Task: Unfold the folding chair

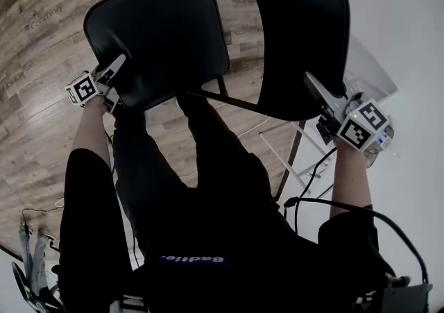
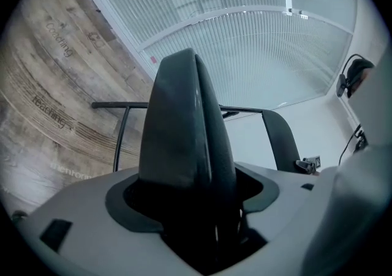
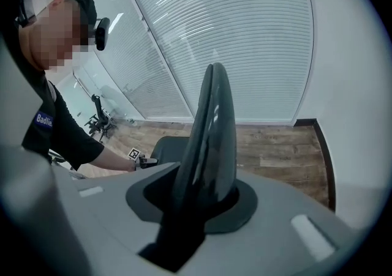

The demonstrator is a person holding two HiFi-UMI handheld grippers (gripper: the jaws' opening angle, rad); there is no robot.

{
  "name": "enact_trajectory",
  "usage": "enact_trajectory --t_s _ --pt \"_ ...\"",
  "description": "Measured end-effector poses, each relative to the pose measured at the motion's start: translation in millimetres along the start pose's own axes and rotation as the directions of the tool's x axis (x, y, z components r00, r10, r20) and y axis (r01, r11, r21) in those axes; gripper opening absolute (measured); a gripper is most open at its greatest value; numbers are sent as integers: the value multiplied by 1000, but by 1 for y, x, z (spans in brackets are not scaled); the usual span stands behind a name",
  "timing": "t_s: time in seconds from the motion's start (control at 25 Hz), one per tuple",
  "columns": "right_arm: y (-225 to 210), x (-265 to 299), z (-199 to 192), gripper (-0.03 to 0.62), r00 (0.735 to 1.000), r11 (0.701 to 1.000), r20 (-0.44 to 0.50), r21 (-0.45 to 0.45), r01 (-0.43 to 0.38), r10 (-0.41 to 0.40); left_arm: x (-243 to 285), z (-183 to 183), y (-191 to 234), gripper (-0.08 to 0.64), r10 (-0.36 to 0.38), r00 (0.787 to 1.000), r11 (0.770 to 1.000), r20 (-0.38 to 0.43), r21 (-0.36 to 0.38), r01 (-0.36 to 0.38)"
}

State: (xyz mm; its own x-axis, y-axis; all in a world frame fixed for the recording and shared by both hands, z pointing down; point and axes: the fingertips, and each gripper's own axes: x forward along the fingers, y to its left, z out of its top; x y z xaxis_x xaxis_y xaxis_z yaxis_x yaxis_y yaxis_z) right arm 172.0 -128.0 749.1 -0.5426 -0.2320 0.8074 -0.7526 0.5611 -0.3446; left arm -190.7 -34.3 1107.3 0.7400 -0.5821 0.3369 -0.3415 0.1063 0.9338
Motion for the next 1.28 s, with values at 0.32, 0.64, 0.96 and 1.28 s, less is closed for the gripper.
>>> enact_trajectory --t_s 0.32,0.64,0.96,1.28 --pt "-3 1 -2 104 1000 1000 -1 -1 32 -32 -6 3 6 348 70 997 997 38 22 -71" --pt "-7 -2 -2 114 997 997 0 6 75 -75 -55 15 -7 425 381 922 920 71 69 -386" --pt "-8 -2 2 114 995 996 17 -4 94 -94 -85 -30 -116 425 343 934 916 -99 253 -310" --pt "1 -19 -19 224 979 982 -175 135 129 -105 -127 -59 -271 425 319 930 898 -181 371 -236"
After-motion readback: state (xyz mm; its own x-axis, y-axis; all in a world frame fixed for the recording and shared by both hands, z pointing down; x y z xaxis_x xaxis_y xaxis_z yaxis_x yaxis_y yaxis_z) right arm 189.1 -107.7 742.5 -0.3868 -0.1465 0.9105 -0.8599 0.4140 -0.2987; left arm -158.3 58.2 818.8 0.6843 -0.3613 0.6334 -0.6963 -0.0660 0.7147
